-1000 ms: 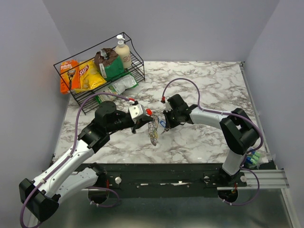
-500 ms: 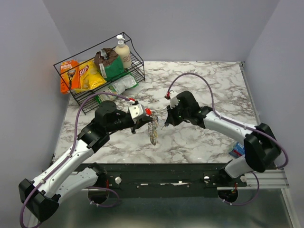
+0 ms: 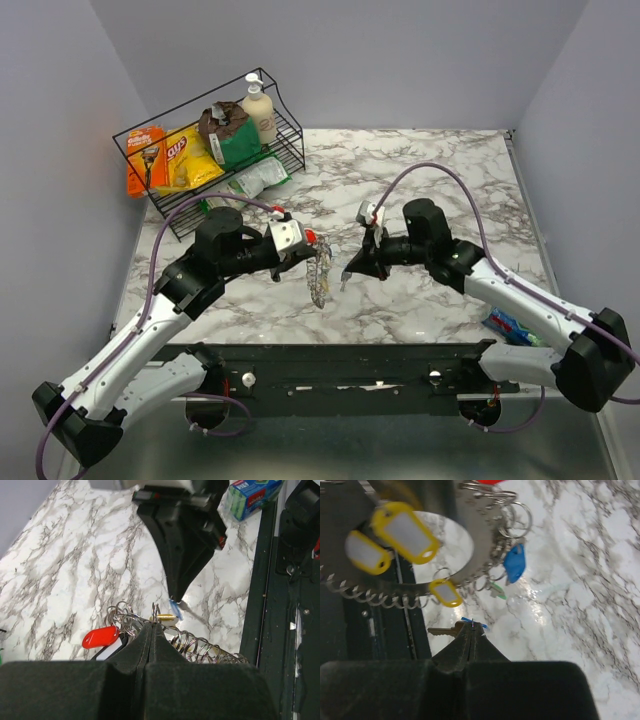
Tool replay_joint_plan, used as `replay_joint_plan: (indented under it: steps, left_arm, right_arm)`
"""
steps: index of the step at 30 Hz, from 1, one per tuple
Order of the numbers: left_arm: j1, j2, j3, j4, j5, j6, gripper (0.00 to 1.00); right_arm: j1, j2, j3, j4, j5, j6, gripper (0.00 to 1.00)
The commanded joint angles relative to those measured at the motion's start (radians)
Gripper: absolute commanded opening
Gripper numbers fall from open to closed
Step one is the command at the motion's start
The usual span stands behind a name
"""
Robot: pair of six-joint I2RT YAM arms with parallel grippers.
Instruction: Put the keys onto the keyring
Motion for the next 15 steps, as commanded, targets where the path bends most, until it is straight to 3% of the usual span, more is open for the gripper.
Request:
replay_joint_plan:
  steps: [1,6,15]
  left_arm:
    - [-0.005,-0.03,0.042,-0.056,-0.014,0.054,0.0]
    - [-0.005,-0.03,0.037,-0.059,0.01,0.057,0.0]
    - [-0.005,-0.025,0.039,-0.064,0.022,0.065,0.0]
  right_arm:
    - [0.005,-0.092,-0.03,0.062,-0.234,-0.067,0.0]
    - [0.005,-0.149,-0.01,0.062,-0.322,-0.064,0.0]
    - [0.005,-0.143,0.031,0.062,-0.34,-0.046,0.0]
